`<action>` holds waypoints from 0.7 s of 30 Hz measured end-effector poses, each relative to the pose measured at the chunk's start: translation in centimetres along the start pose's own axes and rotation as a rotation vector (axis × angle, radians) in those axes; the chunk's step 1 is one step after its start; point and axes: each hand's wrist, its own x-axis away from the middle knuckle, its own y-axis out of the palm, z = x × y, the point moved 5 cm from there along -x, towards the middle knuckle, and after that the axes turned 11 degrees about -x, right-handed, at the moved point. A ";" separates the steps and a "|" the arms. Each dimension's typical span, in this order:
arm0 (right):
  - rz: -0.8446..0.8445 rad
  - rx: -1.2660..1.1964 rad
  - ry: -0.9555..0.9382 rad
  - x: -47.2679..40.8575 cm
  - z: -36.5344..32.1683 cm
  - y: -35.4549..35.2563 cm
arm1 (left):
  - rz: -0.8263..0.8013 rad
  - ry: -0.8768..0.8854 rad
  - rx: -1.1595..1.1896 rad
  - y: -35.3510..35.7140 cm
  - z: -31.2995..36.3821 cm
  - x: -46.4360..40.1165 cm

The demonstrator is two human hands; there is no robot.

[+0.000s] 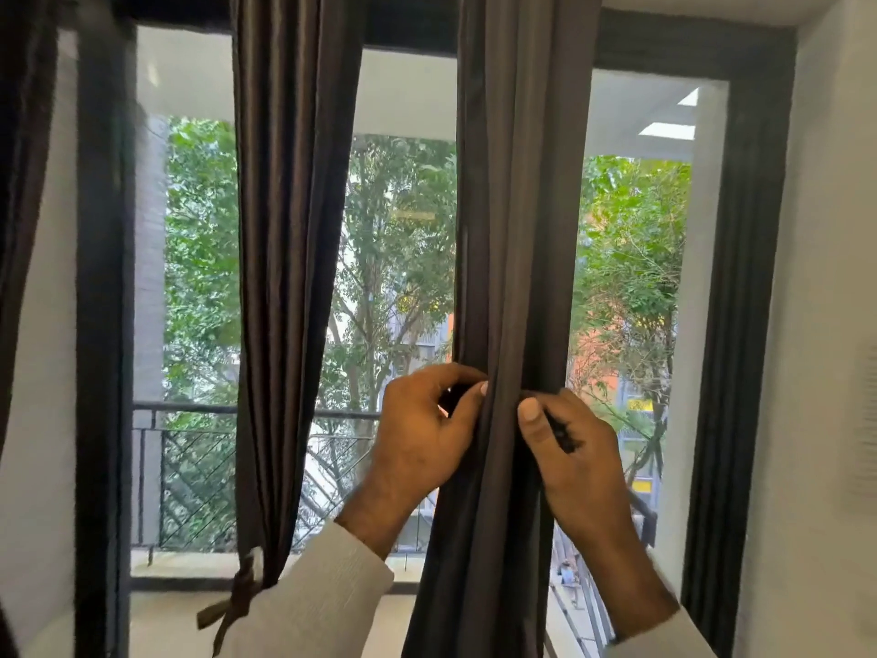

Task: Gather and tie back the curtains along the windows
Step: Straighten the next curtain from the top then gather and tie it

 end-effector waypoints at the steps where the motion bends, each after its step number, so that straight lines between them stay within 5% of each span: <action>1: 0.001 -0.023 -0.002 0.2 -0.3 -0.1 | -0.009 -0.020 0.013 0.0 0.1 0.3; 21: -0.247 -0.019 0.010 10.0 -2.7 -3.8 | -0.061 -0.231 -0.101 -1.0 6.3 9.6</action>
